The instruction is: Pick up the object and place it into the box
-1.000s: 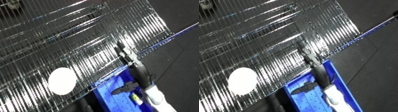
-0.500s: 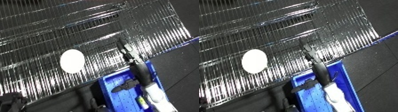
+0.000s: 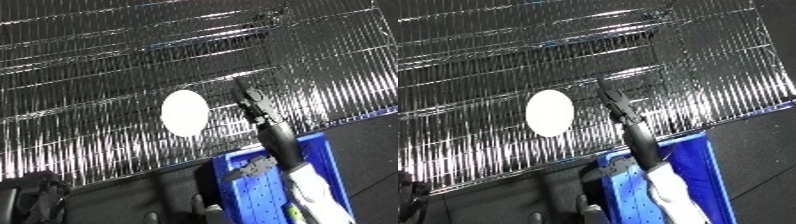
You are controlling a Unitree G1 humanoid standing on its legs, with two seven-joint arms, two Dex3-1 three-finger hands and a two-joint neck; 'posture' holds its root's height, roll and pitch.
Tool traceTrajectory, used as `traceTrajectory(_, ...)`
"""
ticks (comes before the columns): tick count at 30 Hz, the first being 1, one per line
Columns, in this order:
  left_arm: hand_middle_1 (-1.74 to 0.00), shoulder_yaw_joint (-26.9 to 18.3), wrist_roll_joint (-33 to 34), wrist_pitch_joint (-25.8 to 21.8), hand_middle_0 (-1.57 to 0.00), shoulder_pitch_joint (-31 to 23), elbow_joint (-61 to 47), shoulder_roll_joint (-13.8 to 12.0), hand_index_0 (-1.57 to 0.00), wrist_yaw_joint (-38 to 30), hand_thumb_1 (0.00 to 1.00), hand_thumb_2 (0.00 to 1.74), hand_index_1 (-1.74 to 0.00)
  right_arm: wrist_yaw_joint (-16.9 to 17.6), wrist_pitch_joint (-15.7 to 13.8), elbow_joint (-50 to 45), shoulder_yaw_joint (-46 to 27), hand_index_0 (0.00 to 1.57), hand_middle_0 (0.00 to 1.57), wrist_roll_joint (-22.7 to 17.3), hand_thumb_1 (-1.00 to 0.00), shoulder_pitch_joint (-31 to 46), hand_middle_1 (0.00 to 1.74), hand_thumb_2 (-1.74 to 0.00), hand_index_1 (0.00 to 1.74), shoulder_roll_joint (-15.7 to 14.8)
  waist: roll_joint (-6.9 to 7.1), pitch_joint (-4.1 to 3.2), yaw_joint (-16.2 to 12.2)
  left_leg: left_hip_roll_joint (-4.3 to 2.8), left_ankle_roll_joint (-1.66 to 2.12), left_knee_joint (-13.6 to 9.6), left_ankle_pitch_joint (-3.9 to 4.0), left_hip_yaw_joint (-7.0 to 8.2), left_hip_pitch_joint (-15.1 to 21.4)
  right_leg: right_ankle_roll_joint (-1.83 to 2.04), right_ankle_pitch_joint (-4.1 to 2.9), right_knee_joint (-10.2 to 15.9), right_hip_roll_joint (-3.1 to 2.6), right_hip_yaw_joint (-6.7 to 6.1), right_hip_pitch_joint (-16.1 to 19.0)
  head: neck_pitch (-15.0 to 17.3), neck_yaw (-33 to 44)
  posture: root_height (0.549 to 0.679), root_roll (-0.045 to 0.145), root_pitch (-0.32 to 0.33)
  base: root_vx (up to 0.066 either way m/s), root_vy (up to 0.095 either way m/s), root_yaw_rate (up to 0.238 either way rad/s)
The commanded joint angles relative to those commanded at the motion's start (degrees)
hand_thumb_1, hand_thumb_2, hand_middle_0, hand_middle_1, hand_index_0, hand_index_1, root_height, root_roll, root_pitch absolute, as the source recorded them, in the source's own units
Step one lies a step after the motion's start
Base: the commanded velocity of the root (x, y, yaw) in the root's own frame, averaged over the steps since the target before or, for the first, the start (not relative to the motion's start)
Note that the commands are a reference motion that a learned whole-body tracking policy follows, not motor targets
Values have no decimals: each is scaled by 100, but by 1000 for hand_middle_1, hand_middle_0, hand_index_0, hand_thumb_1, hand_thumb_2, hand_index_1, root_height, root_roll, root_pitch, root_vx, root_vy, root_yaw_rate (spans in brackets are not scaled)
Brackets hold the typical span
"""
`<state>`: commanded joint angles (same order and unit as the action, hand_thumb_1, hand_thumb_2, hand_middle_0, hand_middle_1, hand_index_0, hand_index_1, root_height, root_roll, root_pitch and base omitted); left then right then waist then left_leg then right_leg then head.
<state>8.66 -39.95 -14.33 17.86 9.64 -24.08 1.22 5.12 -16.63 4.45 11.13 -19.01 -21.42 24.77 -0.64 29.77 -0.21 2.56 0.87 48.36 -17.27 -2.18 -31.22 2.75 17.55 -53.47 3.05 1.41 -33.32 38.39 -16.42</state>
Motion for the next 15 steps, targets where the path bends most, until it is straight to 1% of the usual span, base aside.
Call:
traceTrajectory(4,-1740,-68,-188,48,-1570,-75,-71,16,-1570,-3,1000,1740,-1740,108,-18,36,-11,0,0,11,0,-17,0,0,0,-42,-13,2,29,17,-15,80,-55,1,-25,-7,57,-115,12,4,-46,48,11,612,66,-8,75,17,64)
traceTrajectory(8,-1740,-115,-204,68,-1570,-167,-102,25,-1570,45,1000,1740,-1740,127,9,79,-35,0,0,-23,0,-14,0,0,0,-25,-25,2,46,25,-29,146,-105,14,-51,-11,98,-204,26,-6,-96,82,50,609,65,-7,71,31,37)
traceTrajectory(12,-1740,-113,-203,90,-1570,-210,-131,25,-1570,80,1000,1740,-1740,80,77,142,-21,0,0,-51,0,-31,0,0,0,1,-42,2,65,35,-45,198,-145,28,-85,-17,116,-271,39,-17,-165,91,62,607,64,-5,54,31,54)
traceTrajectory(15,-1740,-86,-201,104,-1570,-216,-140,31,-1570,86,1000,1740,-1740,43,110,225,18,0,0,-90,0,-72,0,0,0,3,-54,2,85,40,-59,246,-170,30,-122,-20,126,-332,49,-17,-229,107,66,605,63,-3,41,24,64)
